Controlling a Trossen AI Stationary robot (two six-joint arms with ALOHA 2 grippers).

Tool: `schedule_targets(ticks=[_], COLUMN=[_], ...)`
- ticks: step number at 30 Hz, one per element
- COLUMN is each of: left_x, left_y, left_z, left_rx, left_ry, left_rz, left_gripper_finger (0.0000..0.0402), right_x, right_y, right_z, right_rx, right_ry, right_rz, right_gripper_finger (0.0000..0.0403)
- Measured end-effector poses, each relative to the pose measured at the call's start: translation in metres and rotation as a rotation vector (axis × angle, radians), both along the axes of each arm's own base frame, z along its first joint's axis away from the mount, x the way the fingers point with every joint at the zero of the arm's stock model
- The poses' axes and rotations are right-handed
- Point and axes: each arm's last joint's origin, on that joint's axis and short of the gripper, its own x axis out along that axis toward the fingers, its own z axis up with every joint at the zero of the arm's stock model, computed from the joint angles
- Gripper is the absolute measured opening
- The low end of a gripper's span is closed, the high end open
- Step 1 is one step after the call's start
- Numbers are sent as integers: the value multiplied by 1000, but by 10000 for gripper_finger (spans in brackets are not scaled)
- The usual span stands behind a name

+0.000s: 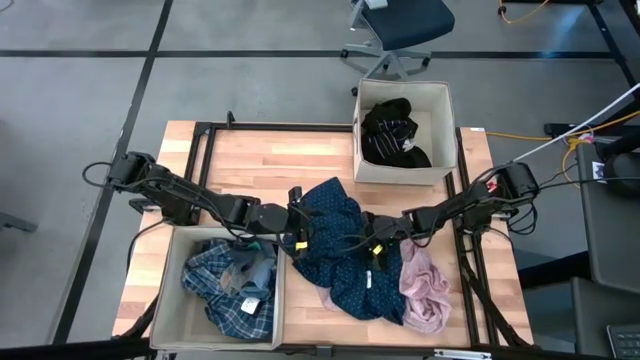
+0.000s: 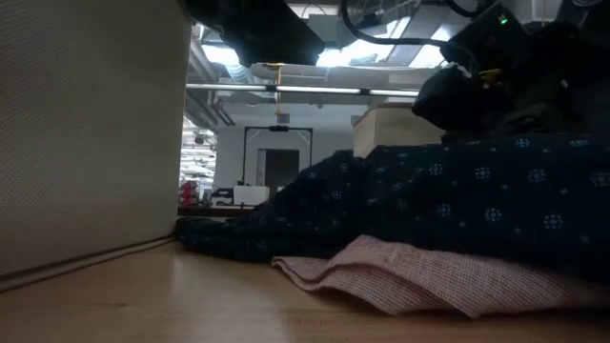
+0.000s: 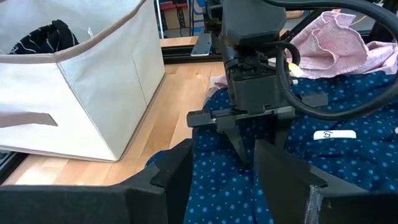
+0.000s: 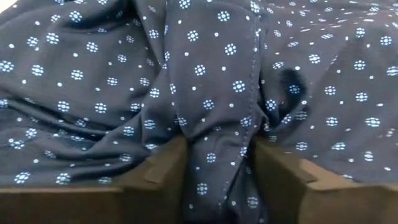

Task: Sort clothes
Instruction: Put the blue sleeve into the bottom laundry organizer

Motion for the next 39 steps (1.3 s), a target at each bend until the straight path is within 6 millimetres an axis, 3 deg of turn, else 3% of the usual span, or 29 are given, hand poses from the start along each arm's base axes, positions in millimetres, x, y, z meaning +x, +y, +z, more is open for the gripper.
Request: schedule_targets(ticks=[8,13,20,30,34,39], left_x=[0,0,-1,0,1,3], left_y=[0,-1,-3,-5,-5,-4], left_z=[0,0,0,2,6,11], left_rx=[0,0,1,-8,-19,-46], left_ry=[0,0,1,-22,-63,-116], left_rz=[0,-2,-11,-13,-13,-5], left_gripper_finger=[162,162,162,162,162,162], right_x=[2,2,-4,-7,-3,2], right_y=[-1,-3,-6,-8,-7,-7], right_z=[1,19,74,142,157,160], right_rx=[-59,-75,-126,-210,-234,-242], right_ry=[-3,-37,-106,-314,-363,-411], right_rz=[-20,-48,-85,-83,-67,-75], right_gripper_finger=[19,40,16,17,18,19])
